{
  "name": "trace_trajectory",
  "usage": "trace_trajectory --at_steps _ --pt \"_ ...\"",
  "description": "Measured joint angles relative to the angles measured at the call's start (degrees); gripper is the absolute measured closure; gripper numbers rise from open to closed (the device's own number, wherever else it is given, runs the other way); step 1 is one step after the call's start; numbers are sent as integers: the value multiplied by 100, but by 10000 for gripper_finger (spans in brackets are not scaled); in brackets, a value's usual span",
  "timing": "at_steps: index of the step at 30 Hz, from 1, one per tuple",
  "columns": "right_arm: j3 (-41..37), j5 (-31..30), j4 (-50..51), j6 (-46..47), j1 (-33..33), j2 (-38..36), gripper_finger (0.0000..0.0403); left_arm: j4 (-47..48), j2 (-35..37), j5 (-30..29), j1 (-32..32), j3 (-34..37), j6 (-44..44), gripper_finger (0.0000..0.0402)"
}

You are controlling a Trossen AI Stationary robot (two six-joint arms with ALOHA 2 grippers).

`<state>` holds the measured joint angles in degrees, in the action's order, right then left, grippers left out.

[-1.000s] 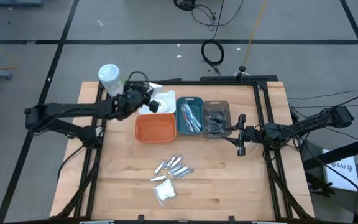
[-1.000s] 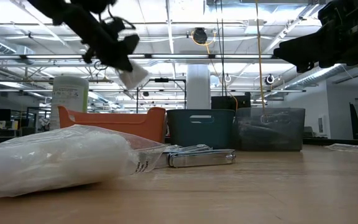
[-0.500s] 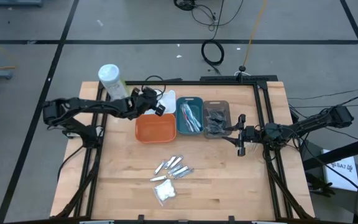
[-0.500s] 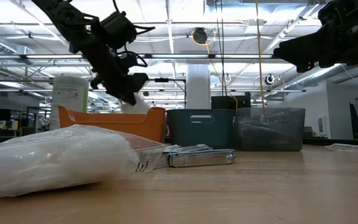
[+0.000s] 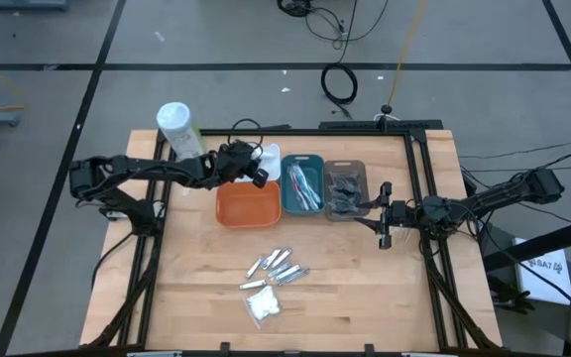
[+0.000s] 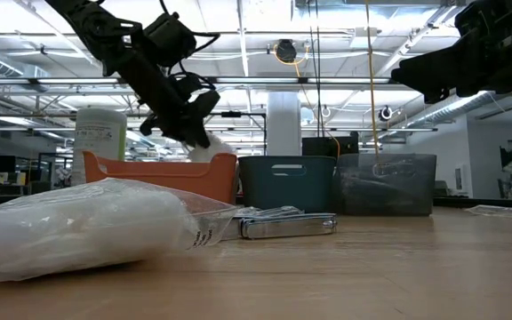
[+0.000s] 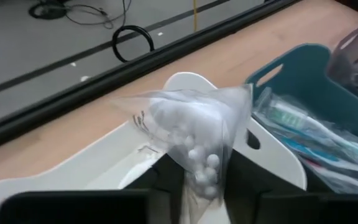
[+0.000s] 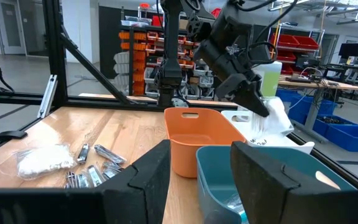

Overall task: Pick & Place Travel size toiletries
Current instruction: Put the cotton pack into the white bin

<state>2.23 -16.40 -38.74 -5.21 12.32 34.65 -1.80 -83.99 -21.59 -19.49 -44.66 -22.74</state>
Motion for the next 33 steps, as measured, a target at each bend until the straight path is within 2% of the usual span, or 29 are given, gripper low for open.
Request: trace_trajectory --at_steps 4,9,15,21,26,29,33 --pt "-1 0 0 1 1 0 248 18 0 77 0 0 -16 240" --pt "0 1 0 -1 0 0 248 15 0 77 11 0 449 161" --pt "-1 0 0 1 0 0 248 -34 1 77 11 0 698 107" --pt "-1 0 0 0 1 1 248 -223 179 76 107 7 1103 83" --pt "0 0 0 1 0 2 248 -439 564 190 336 9 1108 83" --pt "1 0 0 1 0 0 248 -514 891 761 518 2 1107 89" --pt "-1 0 1 1 1 0 248 -516 1279 2018 907 2 1043 97"
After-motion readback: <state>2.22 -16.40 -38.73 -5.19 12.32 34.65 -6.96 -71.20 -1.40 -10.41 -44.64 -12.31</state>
